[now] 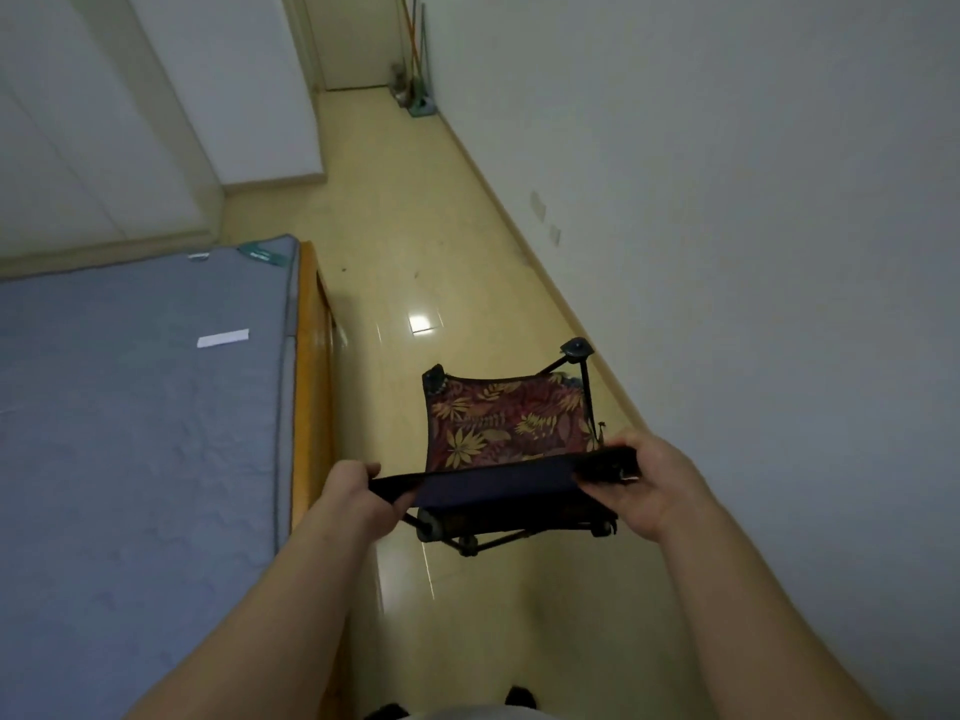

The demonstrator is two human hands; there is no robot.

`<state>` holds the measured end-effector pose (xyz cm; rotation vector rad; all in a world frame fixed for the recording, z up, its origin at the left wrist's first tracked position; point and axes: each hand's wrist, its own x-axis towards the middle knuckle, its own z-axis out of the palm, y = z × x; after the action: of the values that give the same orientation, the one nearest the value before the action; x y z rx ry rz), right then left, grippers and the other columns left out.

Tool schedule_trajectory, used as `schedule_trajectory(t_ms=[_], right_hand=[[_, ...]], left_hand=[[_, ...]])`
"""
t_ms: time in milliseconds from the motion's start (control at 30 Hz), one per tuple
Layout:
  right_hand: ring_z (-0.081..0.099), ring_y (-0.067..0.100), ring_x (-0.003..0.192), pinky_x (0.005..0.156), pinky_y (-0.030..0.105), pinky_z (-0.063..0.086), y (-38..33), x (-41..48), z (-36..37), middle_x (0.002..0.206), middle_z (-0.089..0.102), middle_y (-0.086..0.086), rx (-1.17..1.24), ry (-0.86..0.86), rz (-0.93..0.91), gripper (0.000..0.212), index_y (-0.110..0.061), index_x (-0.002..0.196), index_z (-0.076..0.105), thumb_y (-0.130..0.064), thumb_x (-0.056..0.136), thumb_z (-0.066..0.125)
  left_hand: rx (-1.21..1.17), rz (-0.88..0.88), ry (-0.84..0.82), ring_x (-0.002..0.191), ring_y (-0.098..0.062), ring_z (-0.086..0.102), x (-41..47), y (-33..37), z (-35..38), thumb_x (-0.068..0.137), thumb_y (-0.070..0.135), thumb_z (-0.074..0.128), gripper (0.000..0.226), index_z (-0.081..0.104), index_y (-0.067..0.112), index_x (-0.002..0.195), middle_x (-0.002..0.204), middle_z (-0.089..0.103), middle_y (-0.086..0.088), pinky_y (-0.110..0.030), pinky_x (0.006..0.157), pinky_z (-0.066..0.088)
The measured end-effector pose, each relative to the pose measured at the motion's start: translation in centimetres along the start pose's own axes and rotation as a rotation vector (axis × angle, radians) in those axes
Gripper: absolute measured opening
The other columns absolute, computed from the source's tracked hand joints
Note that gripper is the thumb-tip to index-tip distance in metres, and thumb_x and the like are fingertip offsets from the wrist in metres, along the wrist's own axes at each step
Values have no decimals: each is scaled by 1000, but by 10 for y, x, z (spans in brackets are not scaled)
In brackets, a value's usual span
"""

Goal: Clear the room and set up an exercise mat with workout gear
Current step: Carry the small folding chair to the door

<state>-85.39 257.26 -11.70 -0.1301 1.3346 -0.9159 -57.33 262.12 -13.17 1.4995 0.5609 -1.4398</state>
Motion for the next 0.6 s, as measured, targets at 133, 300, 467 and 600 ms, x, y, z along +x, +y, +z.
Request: schedule_trajectory(t_ms=[133,300,467,600], right_hand=[[60,44,102,56,50,61,-49,36,38,119,54,25,-11,-68,30,16,-1,106,54,-3,91,59],[62,46,102,62,54,61,-89,91,107,118,58,28,-54,-140,68,13,-2,104,54,-5,92,58],[62,47,106,62,56,61,-120,157,200,122,58,29,-82,-163,78,15,-1,104,54,-5,91,59],[62,47,106,79,56,58,-154,199,271,124,56,28,-56,-160,85,13,-1,103,52,-4,92,58]], left_hand=[[-58,53,-31,116,-43,57,-1,37,39,96,11,58,18,54,8,114,119,56,-24,-49,70,59],[-120,151,-34,106,-41,56,20,100,90,100,16,53,14,51,12,113,101,54,-20,-49,79,56],[-122,193,-22,108,-39,55,49,193,147,99,16,53,20,46,12,117,114,55,-19,-54,91,53],[-91,223,-27,102,-37,54,69,270,195,100,11,51,19,43,8,117,113,51,-19,-48,83,50]])
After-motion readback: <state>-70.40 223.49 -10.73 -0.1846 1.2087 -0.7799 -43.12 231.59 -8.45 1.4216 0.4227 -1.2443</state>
